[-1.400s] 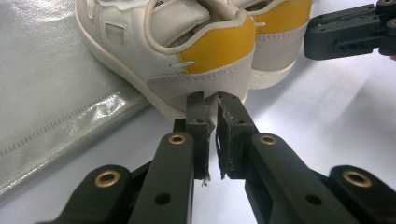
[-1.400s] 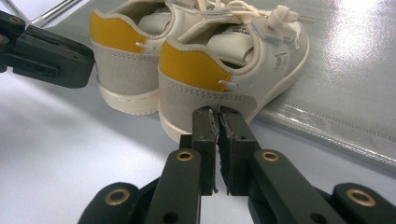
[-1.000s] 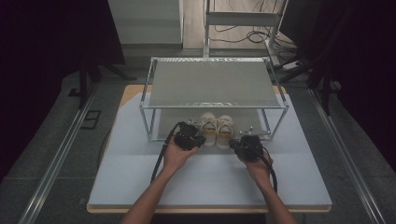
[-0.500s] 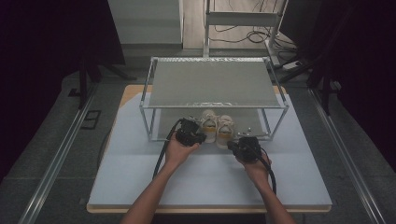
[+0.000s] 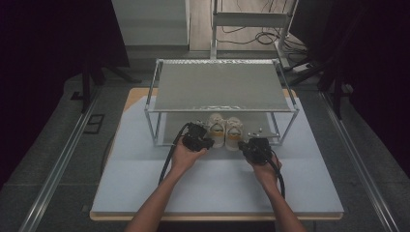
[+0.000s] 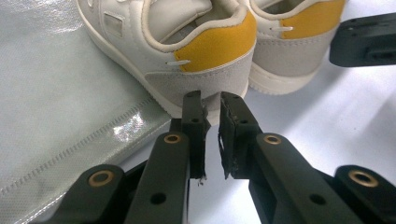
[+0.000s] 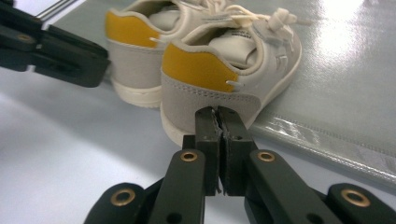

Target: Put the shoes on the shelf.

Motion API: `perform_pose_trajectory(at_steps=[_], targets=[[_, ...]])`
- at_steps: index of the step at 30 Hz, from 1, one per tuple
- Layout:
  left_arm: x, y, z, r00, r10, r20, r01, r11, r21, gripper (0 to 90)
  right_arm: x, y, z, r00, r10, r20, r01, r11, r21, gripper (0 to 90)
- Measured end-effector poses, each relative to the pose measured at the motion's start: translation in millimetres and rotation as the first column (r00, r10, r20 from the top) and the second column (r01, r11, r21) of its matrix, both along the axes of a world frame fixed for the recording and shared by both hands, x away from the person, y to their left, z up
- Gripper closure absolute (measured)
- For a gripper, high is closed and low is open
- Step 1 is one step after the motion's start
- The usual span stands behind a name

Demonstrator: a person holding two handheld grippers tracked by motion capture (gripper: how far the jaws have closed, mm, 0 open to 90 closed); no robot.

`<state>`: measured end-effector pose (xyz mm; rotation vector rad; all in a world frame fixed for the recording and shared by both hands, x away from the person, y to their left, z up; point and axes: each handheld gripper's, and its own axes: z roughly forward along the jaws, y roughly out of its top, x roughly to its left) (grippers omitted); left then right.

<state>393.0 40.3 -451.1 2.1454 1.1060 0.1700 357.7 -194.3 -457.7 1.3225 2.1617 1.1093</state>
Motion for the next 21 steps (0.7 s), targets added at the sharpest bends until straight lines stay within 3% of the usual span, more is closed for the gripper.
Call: perform_pose_trajectory(at_steps=[13, 21], targets=[[1.5, -0.4, 0.0, 1.0000, -0.001, -0.001, 0.001, 1.0000, -0.001, 80.0, 20.4, 0.5, -8.1, 0.9986, -0.052, 0.007, 0.051, 0.999, 0.014, 87.0], [2.3, -1.2, -0.3, 1.0000, 0.000, 0.009, 0.000, 1.0000, 0.004, 81.5, 22.8, 4.1, -10.7, 0.9981, -0.059, 0.020, 0.058, 0.998, 0.009, 87.1]])
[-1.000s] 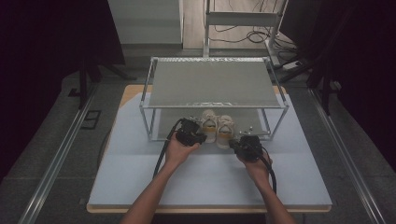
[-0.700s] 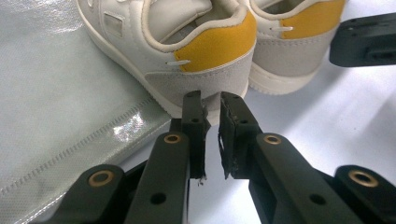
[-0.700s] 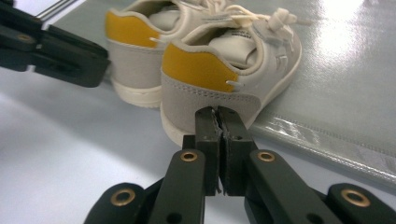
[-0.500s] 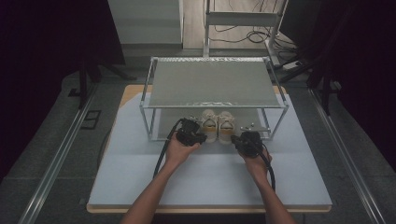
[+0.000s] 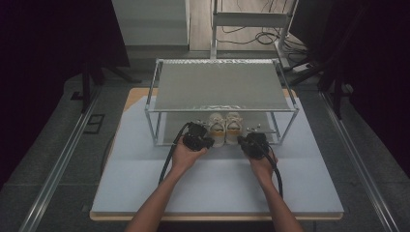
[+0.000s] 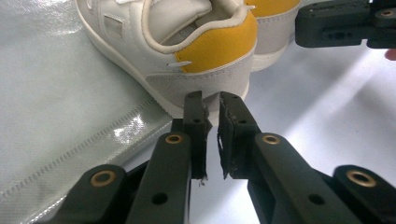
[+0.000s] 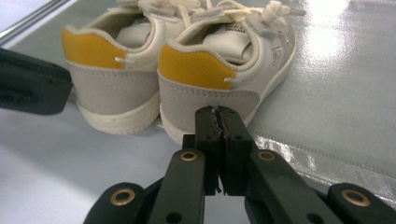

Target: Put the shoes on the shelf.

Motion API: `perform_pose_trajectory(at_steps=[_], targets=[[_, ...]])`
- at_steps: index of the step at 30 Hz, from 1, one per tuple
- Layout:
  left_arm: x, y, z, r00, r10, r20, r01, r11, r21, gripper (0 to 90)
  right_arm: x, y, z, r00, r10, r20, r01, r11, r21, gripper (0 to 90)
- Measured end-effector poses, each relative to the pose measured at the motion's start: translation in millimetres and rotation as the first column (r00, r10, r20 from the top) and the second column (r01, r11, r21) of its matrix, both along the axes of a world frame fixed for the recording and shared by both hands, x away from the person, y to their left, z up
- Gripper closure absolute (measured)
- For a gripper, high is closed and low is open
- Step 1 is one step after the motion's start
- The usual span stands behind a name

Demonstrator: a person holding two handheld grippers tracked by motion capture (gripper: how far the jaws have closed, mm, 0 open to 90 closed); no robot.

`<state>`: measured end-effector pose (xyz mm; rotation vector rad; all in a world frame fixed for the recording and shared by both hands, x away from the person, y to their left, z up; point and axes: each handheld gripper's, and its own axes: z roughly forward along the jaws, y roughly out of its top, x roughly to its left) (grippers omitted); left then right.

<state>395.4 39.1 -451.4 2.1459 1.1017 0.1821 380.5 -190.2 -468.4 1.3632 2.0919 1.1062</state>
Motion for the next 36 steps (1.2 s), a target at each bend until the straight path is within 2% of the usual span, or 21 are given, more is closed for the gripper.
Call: perform_pose_trajectory(at_steps=[7, 10, 12, 15, 16, 19, 20, 22, 23, 30, 33, 36], targets=[[8.0, -3.1, -1.7, 0.9996, 0.021, 0.018, -0.021, 0.9997, 0.011, 81.2, 0.5, -1.4, -1.7, 0.9999, 0.004, -0.010, -0.004, 1.000, 0.000, 87.1], [11.6, -4.1, -2.1, 0.9995, 0.028, 0.013, -0.028, 0.9996, 0.006, 80.7, 0.7, -1.3, -1.9, 0.9999, 0.006, -0.010, -0.006, 1.000, -0.002, 87.2], [15.7, -4.1, -2.3, 0.9995, 0.020, 0.026, -0.021, 0.9994, 0.027, 80.5, 0.8, -0.6, -2.1, 0.9999, 0.005, -0.010, -0.006, 1.000, -0.010, 87.2], [18.1, -7.5, -3.4, 0.9978, 0.065, -0.014, -0.065, 0.9979, -0.004, 80.0, 1.1, -0.8, -2.3, 0.9998, 0.009, -0.015, -0.009, 1.000, -0.013, 87.2], [20.9, -6.1, -3.4, 0.9993, 0.036, 0.007, -0.036, 0.9991, 0.021, 80.0, 1.1, -0.8, -2.3, 0.9998, 0.009, -0.015, -0.009, 1.000, -0.013, 87.2], [24.0, -7.1, -4.7, 0.9994, 0.029, 0.016, -0.029, 0.9991, 0.031, 79.9, 1.8, -0.9, -2.0, 0.9998, 0.009, -0.016, -0.009, 1.000, -0.012, 87.0], [23.5, -7.8, -5.2, 0.9991, 0.042, 0.007, -0.042, 0.9989, 0.021, 79.9, 2.1, -0.7, -1.9, 0.9998, 0.008, -0.016, -0.008, 1.000, -0.013, 87.0], [22.9, -8.0, -5.9, 0.9990, 0.043, 0.012, -0.043, 0.9987, 0.026, 80.1, 2.9, -0.6, -2.1, 0.9999, 0.005, -0.015, -0.006, 1.000, -0.011, 86.8], [21.0, -10.3, -6.0, 0.9983, 0.059, -0.005, -0.058, 0.9980, 0.022, 80.3, 3.2, -0.6, -2.1, 0.9998, 0.005, -0.017, -0.005, 1.000, -0.010, 86.7], [22.6, -9.1, -8.9, 0.9987, 0.048, -0.014, -0.048, 0.9988, 0.011, 79.7, 9.5, -0.4, 1.0, 0.9997, -0.023, -0.004, 0.023, 1.000, -0.017, 86.6], [23.0, -9.0, -9.1, 0.9987, 0.048, -0.016, -0.048, 0.9988, 0.007, 79.8, 14.9, -1.0, -3.4, 0.9994, -0.031, -0.016, 0.031, 0.999, -0.018, 86.6], [23.2, -8.9, -9.3, 0.9987, 0.049, -0.015, -0.049, 0.9988, 0.005, 80.0, 17.7, -2.1, -8.3, 0.9989, -0.039, -0.027, 0.039, 0.999, 0.000, 86.8]])
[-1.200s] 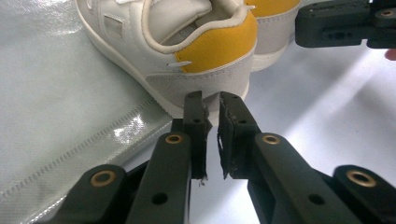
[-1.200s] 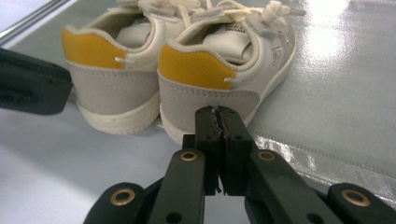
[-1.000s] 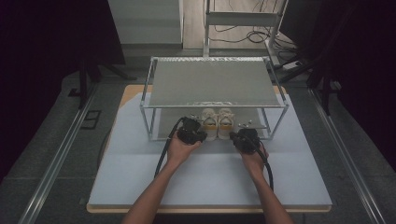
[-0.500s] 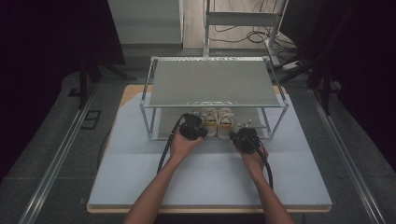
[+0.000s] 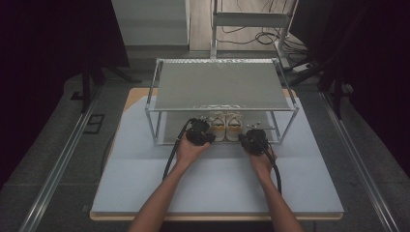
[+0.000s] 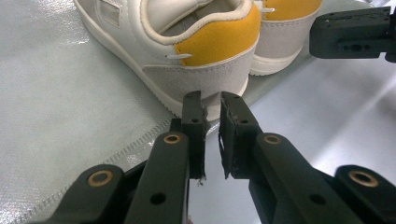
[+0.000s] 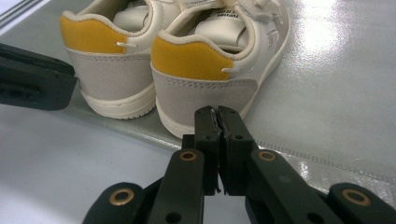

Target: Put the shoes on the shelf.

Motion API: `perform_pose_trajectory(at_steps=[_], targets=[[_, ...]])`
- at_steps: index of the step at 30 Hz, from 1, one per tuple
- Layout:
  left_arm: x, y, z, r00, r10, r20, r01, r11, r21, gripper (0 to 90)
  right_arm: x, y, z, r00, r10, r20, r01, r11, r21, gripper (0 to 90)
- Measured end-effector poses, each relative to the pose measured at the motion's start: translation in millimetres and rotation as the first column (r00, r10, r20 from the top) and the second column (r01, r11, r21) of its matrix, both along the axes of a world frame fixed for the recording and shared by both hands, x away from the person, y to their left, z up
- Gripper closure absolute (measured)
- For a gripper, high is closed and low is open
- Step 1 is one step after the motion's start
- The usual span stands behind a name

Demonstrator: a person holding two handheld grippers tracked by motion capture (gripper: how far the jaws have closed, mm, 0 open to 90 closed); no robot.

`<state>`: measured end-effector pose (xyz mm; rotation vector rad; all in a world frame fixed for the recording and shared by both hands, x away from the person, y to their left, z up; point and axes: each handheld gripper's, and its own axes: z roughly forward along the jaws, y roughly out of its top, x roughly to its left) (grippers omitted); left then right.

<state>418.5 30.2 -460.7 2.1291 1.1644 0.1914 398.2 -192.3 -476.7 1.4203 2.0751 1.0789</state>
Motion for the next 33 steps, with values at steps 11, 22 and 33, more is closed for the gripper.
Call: perform_pose_trajectory(at_steps=[11, 22, 33], targets=[[10.8, -1.5, -2.3, 0.9990, -0.010, 0.044, 0.008, 0.9989, 0.046, 78.7, -0.2, 1.9, -1.4, 1.0000, 0.006, 0.002, -0.006, 1.000, -0.021, 87.7], [11.7, -2.1, -3.1, 0.9995, -0.013, 0.030, 0.012, 0.9995, 0.029, 77.9, 5.2, 3.1, -4.6, 0.9999, -0.011, 0.009, 0.012, 1.000, -0.010, 86.8], [-4.1, 6.1, 2.6, 0.9986, 0.025, 0.046, -0.024, 0.9996, -0.016, 65.4, -10.2, -1.5, 7.8, 0.9985, 0.029, 0.047, -0.030, 0.999, 0.018, 85.3]])
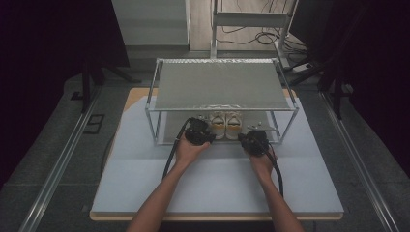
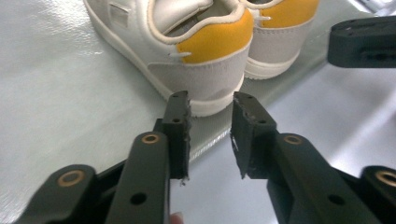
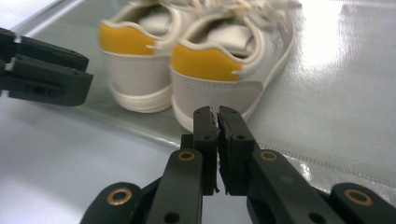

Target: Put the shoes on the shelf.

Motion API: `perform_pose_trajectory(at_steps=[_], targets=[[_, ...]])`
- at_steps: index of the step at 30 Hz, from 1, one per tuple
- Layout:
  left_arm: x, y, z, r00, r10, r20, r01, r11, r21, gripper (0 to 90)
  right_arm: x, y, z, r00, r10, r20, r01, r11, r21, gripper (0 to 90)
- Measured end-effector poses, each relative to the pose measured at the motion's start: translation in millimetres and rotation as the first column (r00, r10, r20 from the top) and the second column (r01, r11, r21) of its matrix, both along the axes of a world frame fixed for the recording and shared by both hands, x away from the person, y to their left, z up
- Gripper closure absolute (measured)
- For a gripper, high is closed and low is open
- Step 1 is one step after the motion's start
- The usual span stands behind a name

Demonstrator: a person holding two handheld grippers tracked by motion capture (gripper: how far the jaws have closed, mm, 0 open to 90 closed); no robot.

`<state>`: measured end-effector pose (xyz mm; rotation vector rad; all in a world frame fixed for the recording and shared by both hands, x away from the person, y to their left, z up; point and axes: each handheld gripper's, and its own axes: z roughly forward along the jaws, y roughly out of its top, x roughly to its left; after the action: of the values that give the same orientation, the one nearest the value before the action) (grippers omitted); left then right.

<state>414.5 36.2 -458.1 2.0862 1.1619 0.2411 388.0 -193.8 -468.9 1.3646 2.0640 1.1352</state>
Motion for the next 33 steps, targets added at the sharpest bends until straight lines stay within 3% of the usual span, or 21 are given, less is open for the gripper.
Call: perform_pose_trajectory(at_steps=[2, 4, 6, 12, 17, 20, 28, 33], targets=[[-3.2, 7.0, 2.0, 0.9985, -0.040, 0.038, 0.039, 0.9991, 0.018, 64.6, -2.2, -0.4, 1.4, 1.0000, 0.004, 0.005, -0.004, 1.000, 0.003, 85.1], [-11.7, 13.3, 3.7, 0.9977, -0.048, 0.048, 0.048, 0.9988, 0.010, 63.1, -7.8, -2.0, 4.0, 0.9996, 0.024, 0.016, -0.024, 1.000, 0.010, 84.3], [-20.2, 17.8, 4.6, 0.9983, -0.043, 0.038, 0.044, 0.9990, -0.007, 59.9, -13.6, -3.5, 5.0, 0.9987, 0.046, 0.024, -0.046, 0.999, 0.019, 82.6], [-46.4, 36.0, 6.4, 0.9964, -0.050, 0.069, 0.052, 0.9983, -0.027, 55.1, -28.0, -11.8, 6.8, 0.9932, 0.112, 0.030, -0.113, 0.993, 0.034, 74.4], [-66.3, 53.5, 5.0, 0.9948, -0.057, 0.084, 0.060, 0.9978, -0.029, 53.3, -44.9, -20.6, 7.3, 0.9879, 0.150, 0.039, -0.151, 0.988, 0.017, 64.1], [-80.2, 65.2, 2.3, 0.9953, -0.050, 0.083, 0.054, 0.9971, -0.054, 51.3, -56.9, -26.1, 6.0, 0.9859, 0.162, 0.042, -0.162, 0.987, 0.006, 58.5], [-115.1, 100.4, -10.8, 0.9957, -0.029, 0.088, 0.034, 0.9983, -0.048, 48.6, -85.7, -55.1, -1.5, 0.9855, 0.166, 0.035, -0.166, 0.986, 0.009, 50.5], [-128.8, 120.7, -15.9, 0.9961, 0.002, 0.088, 0.002, 0.9992, -0.040, 47.0, -98.0, -76.6, -9.2, 0.9886, 0.149, 0.021, -0.150, 0.989, 0.013, 47.2]])
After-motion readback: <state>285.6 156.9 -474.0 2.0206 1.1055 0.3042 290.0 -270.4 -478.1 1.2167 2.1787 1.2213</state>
